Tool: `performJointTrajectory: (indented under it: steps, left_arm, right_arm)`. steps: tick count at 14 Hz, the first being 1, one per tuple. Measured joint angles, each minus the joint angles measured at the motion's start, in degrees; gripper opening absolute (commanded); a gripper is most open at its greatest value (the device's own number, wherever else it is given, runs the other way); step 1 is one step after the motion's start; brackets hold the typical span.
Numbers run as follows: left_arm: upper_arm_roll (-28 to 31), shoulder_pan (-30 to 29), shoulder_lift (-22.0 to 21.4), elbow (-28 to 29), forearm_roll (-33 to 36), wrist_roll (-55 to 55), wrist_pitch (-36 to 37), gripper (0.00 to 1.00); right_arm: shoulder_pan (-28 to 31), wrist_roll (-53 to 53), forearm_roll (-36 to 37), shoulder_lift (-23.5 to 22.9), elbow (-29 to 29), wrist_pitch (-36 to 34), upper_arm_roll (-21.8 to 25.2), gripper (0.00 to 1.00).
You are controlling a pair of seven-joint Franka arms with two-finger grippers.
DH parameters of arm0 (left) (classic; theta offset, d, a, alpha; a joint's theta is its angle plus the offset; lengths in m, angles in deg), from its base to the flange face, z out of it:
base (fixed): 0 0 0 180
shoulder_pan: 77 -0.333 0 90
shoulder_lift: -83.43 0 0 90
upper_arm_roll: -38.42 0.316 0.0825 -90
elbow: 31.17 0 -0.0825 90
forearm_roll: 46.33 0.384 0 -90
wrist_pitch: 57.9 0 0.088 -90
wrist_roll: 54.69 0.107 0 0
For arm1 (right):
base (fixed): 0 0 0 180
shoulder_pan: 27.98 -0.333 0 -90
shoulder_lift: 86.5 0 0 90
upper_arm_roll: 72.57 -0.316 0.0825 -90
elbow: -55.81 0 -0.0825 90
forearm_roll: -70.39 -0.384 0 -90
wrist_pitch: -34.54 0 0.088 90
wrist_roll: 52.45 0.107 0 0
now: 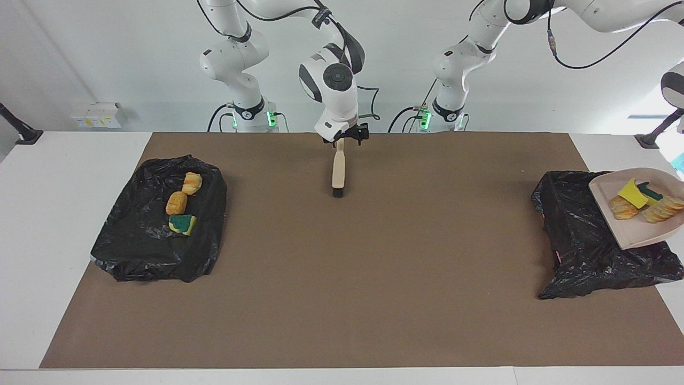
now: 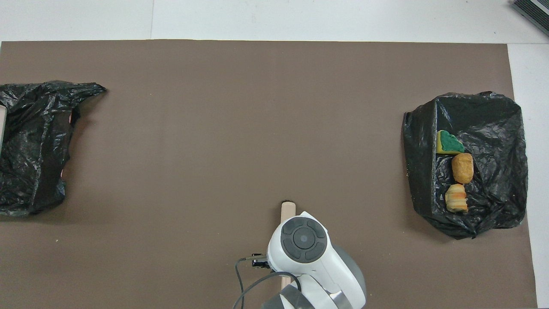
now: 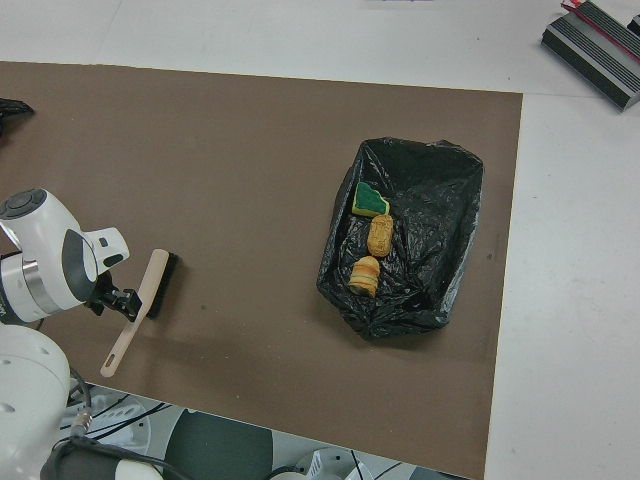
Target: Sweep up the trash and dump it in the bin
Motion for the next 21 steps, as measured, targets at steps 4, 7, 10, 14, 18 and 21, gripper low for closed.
performJointTrajectory:
  steps: [4,7,10,14,18,21]
  left_arm:
    - [0.0,1.0,-2.2,1.4,3.7,-0.5,-3.3,0.0]
    - [0.0,2.6,-4.3,2.0,6.4,-1.4,-3.2,0.0]
    - [0.0,3.3,-5.1,2.6,9.1,-2.4,-3.0,0.0]
    - [0.0,4.6,-6.5,2.7,11.2,-2.8,-2.9,0.0]
    - [-0.4,5.6,-7.2,2.6,10.6,-4.4,1.0,0.0]
    - [-0.6,7.1,-7.3,2.6,3.8,-4.9,8.1,0.0]
  right_arm:
    - [4.1,-6.3,0.1,0.2,6.3,-3.3,0.3,1.0]
    - [10.1,-12.0,0.1,1.3,10.9,-9.2,0.7,1.0]
    - [17.6,-13.9,0.2,5.0,12.9,-12.7,0.9,1.0]
    - [29.8,-16.1,0.2,8.2,15.0,-14.9,1.2,1.0]
    - [37.2,-19.3,0.4,8.3,18.1,-17.0,1.4,1.0]
    - [37.8,-21.3,7.3,8.2,19.9,-19.6,1.3,1.0]
